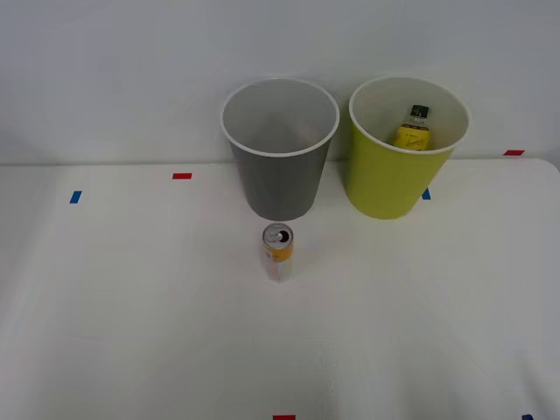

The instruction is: Put cans in the gray bin, plastic bottles in the light green bin

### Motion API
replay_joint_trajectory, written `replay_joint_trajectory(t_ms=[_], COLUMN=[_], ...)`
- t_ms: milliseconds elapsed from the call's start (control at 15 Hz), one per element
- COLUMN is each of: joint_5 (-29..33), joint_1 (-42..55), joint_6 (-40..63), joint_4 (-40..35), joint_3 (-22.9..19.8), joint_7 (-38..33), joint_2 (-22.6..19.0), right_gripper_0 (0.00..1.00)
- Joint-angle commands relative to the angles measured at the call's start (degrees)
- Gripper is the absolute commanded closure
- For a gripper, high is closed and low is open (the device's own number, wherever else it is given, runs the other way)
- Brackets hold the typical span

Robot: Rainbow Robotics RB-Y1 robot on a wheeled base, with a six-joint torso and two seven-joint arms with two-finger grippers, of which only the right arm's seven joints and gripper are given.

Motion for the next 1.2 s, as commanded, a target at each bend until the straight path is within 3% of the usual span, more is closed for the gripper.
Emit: replay_joint_trajectory(t_ms=[67,1200], joint_5=[-0.05,-0.05], joint_1=[0.33,0.51], joint_6=[0.10,0.10], joint_4=[0.04,-0.05], joint_3=[0.00,-0.44], joint_7=[-0.61,-0.87], joint_2=[0.31,0.84], right_gripper_0=[0.00,0.00])
